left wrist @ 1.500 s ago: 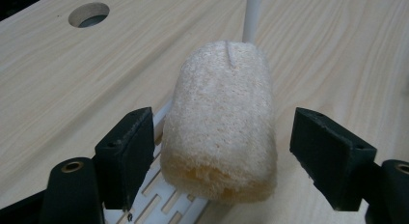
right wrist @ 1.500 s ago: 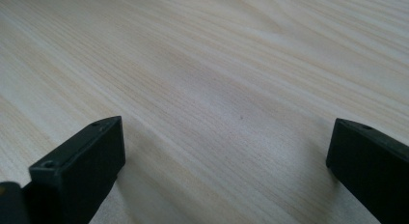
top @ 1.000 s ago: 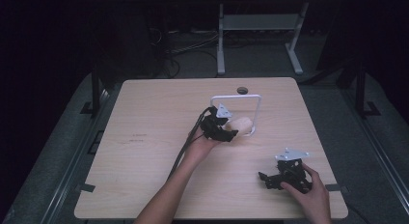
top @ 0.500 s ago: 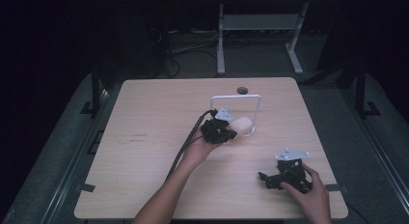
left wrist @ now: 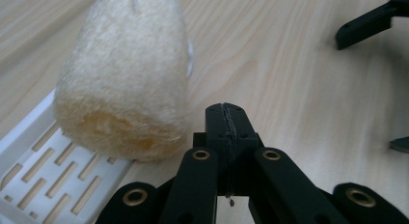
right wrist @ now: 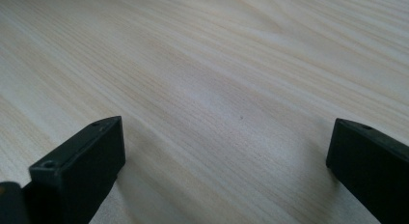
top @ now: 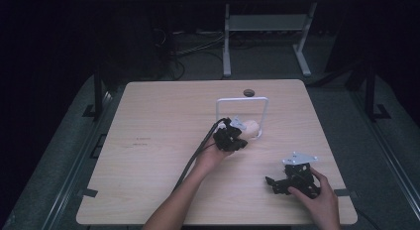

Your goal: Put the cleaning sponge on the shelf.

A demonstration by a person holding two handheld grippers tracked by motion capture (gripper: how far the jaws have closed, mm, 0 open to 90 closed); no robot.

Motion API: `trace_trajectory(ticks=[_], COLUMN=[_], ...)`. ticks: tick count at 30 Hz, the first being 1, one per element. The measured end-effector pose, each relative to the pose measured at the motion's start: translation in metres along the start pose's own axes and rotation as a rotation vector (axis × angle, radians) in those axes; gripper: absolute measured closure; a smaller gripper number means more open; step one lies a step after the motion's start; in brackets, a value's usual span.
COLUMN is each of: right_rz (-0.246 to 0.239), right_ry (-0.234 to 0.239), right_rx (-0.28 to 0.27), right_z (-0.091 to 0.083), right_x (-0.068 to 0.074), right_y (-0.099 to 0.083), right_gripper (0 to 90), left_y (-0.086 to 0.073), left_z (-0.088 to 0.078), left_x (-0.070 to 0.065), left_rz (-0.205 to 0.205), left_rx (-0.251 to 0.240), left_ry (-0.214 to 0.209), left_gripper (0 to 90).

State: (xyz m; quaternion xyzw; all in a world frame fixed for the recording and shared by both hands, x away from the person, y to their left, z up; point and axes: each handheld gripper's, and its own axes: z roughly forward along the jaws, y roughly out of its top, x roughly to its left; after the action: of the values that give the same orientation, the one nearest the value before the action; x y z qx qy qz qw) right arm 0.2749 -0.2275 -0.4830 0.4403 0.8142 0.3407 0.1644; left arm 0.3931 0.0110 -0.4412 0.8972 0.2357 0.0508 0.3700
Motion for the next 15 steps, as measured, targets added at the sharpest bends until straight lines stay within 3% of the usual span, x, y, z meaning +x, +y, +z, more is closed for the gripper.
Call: trace_trajectory(ticks=[15], right_rz=[-0.002], right_ry=[-0.003], right_rx=[0.000], right_z=[0.000], right_x=[0.000], right_y=[0.000], right_gripper=[0.0], left_y=[-0.009], left_z=[-0.005], left_x=[0.021], left_rz=[-0.024], left_rx=[0.017], left_ry=[0.059], left_gripper=[89.8])
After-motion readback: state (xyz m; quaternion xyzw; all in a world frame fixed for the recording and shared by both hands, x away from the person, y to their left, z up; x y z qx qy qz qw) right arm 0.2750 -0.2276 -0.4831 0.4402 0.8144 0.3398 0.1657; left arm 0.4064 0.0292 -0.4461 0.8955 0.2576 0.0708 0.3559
